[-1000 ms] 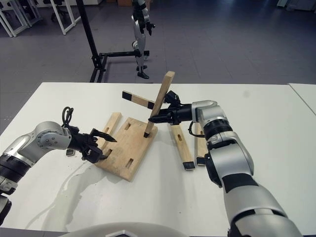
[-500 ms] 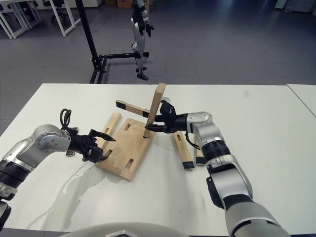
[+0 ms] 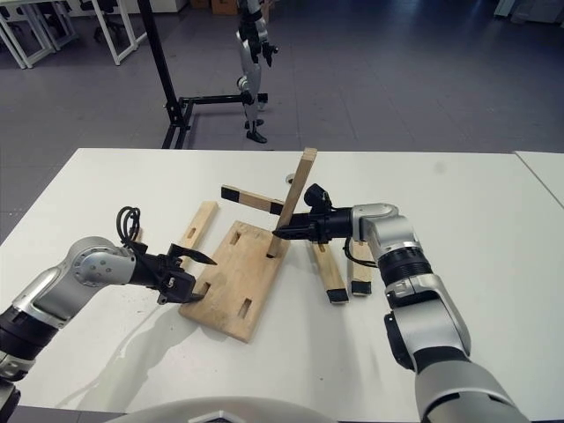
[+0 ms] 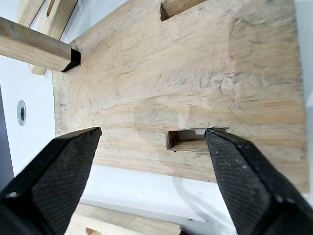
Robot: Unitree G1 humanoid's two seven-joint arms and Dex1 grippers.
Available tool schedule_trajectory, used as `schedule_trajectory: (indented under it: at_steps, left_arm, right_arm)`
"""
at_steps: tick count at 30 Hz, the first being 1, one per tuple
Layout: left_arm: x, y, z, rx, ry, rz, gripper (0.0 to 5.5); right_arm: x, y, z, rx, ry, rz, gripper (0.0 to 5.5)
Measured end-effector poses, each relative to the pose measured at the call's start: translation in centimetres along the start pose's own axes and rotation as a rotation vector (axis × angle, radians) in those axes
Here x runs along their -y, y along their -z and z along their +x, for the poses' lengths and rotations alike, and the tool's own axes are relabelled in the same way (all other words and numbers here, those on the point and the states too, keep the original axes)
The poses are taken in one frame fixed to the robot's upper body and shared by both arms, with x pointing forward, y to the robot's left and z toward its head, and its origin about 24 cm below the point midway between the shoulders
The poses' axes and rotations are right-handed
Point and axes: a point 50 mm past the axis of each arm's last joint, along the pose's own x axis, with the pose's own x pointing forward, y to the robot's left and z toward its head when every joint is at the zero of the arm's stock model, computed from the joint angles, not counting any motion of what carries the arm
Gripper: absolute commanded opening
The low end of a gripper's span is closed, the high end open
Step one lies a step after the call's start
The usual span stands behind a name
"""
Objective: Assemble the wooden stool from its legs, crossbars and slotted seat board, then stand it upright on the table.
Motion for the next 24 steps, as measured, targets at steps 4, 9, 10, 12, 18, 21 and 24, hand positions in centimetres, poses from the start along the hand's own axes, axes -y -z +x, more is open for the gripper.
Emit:
schedule_trajectory:
  at_steps: [4,9,10,12,18,21,24]
  left_arm:
    - [0.1,-0.1,0.0,-0.002,-0.004,-0.014,3.95]
    - [0.3,-0.4,0.2,0.005,-0.015,-0.037,3.95]
    - [0.2,-0.4,0.2,0.004,-0.016,-0.040,3.95]
    - [0.3,-0.4,0.2,0.007,-0.020,-0.044,3.95]
    - [0.3,-1.4,1.0,0.067,-0.048,-0.045,3.95]
    - [0.5,-1.5,1.1,0.071,-0.066,-0.060,3.95]
    - [0.7,-1.6,1.1,0.067,-0.078,-0.078,3.95]
  right_arm:
    - [-0.1,0.0,0.0,0.010,-0.001,-0.055,2.02]
    - [-0.9,0.0,0.0,-0.006,0.011,-0.142,2.02]
    - [-0.8,0.0,0.0,-0.005,0.012,-0.143,2.02]
    - [-0.7,0.0,0.0,-0.004,0.013,-0.140,2.02]
    - [0.1,2.1,0.7,-0.089,0.089,-0.009,3.02]
    - [0.3,1.3,0.7,-0.076,0.128,0.017,3.71]
    - [-0.2,-1.7,0.5,-0.005,0.119,-0.032,4.36]
